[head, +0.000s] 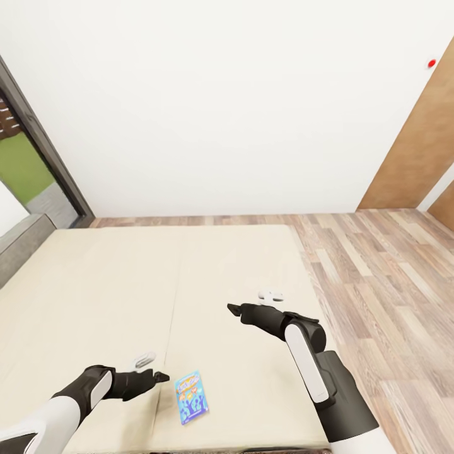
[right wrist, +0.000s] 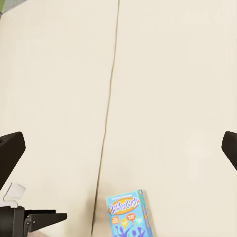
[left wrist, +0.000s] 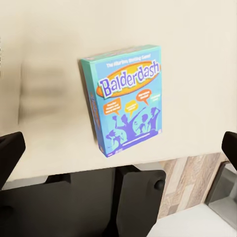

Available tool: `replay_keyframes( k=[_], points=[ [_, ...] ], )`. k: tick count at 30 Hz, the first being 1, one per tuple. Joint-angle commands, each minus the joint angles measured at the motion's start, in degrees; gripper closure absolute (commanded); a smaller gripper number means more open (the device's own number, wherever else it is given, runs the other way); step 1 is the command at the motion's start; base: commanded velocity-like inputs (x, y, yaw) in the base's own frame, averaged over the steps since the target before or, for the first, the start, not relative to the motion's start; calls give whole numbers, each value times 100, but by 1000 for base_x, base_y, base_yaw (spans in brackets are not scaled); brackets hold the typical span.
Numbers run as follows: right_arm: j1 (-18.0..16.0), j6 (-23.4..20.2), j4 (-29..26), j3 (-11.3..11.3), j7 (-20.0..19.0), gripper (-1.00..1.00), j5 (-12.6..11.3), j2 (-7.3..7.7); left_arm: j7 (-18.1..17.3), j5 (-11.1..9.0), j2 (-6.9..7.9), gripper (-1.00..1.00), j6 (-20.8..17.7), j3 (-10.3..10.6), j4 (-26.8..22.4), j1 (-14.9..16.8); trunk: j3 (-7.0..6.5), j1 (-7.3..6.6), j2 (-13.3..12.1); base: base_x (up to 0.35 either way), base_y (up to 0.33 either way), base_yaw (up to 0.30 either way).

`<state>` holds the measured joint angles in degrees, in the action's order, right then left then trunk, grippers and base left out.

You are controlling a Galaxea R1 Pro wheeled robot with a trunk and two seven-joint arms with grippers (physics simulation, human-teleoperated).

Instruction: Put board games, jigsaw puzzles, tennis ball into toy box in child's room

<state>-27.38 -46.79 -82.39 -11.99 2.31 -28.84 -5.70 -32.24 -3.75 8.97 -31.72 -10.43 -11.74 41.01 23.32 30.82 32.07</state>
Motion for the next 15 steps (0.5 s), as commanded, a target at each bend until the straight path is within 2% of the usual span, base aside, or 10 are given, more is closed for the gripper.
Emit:
replay_keyframes(
  k=[1,5,9,12,15],
  points=[
    [-4,-24,-9,-1,24,-100,-29,-1,0,-38,0,-100,6,-12,-4,3,17,2,8,0,0,0],
    [-4,-25,-81,-11,25,-100,-27,-1,2,-38,5,-100,88,-15,-7,5,55,2,8,0,0,0],
    [-5,-30,-378,-20,24,-100,-35,-12,19,-39,9,-100,119,-19,-121,17,92,2,8,0,0,0],
    [-4,-31,-500,-31,15,-100,-40,-115,93,-35,3,-100,85,-18,-419,25,121,2,8,0,0,0],
    [-4,-32,-529,-37,18,-100,-41,-199,168,-20,-8,-100,84,-12,-508,26,149,2,8,0,0,0]
  ],
)
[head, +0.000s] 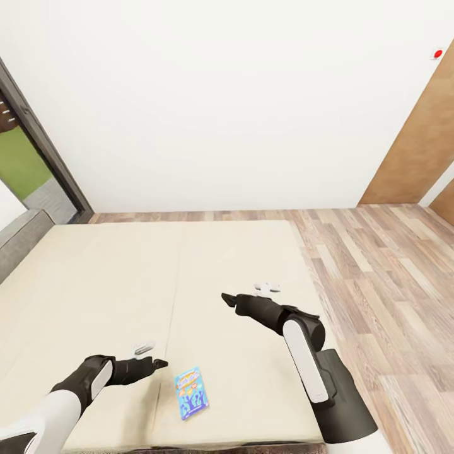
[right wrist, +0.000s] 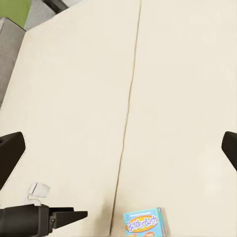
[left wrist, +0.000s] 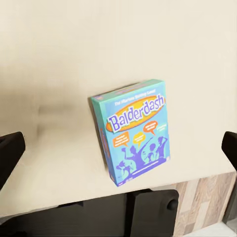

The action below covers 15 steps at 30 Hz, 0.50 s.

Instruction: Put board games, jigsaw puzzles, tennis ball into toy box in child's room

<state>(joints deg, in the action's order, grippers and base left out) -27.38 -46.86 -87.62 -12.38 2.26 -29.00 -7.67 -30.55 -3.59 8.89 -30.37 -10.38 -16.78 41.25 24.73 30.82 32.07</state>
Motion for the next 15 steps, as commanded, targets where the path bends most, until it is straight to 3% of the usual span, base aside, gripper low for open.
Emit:
replay_keyframes(
  k=[1,15],
  points=[
    [-4,-26,-17,-3,26,-100,-26,-39,67,-32,-17,-100,-56,-12,-41,2,17,2,8,0,0,0],
    [-4,-31,-35,1,20,-100,-19,-90,527,-52,-128,-100,17,-8,-105,6,149,2,8,0,0,0]
  ],
)
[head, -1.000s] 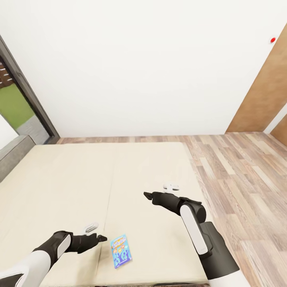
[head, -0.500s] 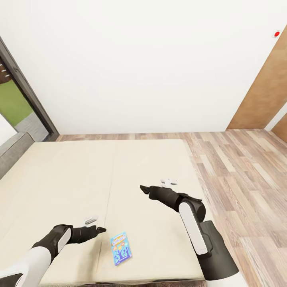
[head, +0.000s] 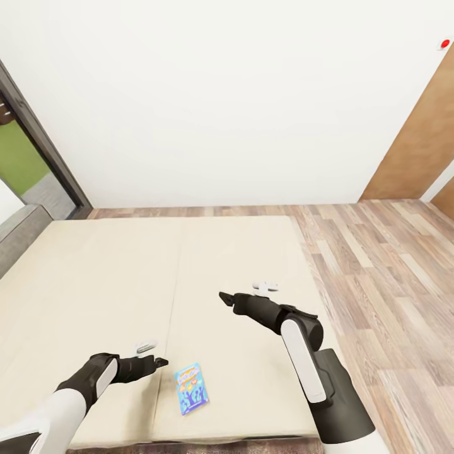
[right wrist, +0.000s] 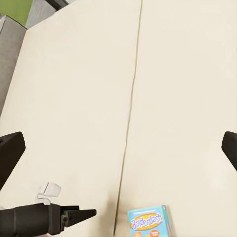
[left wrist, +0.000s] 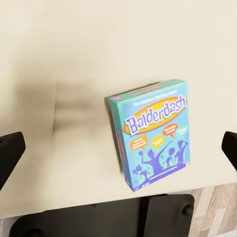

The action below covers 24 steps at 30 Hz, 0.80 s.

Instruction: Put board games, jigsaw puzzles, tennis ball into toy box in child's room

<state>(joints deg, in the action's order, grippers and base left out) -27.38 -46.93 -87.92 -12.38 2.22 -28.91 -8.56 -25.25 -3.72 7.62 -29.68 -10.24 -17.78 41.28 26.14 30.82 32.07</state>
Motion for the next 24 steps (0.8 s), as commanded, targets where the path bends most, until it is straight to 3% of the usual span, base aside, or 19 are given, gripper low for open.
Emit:
replay_keyframes(
  k=[1,24],
  points=[
    [-4,-22,-6,5,24,-100,-27,-3,9,-36,-6,-100,-50,-22,-5,3,17,2,8,0,0,0],
    [-4,-27,3,37,24,-100,-27,-5,29,-40,-15,-100,-33,-22,-6,-2,233,2,8,0,0,0]
  ],
)
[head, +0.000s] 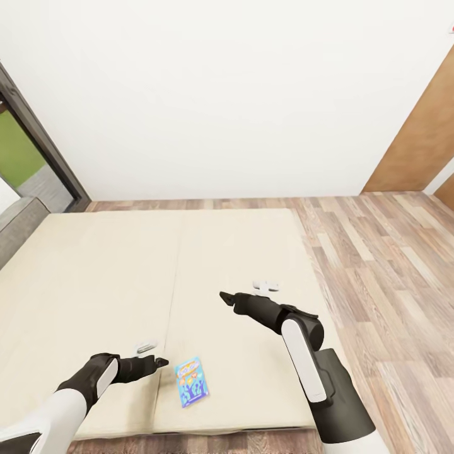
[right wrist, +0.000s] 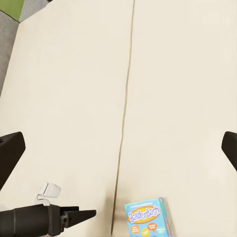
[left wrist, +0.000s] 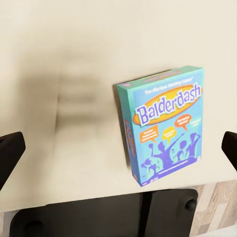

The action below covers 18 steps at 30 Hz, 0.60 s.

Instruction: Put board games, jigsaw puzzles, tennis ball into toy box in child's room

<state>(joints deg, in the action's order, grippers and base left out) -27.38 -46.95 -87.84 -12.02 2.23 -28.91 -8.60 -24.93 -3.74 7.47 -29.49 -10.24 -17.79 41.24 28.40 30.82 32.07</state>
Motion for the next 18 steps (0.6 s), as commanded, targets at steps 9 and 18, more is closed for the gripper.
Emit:
replay_keyframes(
  k=[9,18],
  points=[
    [-4,-20,-5,-18,27,-100,-30,-3,-11,-47,0,-100,-29,-22,-5,5,92,2,7,0,0,0],
    [-4,-16,-5,-34,32,-100,-29,-6,-143,-59,20,-100,-3,-46,-5,3,176,2,7,0,0,0]
  ],
)
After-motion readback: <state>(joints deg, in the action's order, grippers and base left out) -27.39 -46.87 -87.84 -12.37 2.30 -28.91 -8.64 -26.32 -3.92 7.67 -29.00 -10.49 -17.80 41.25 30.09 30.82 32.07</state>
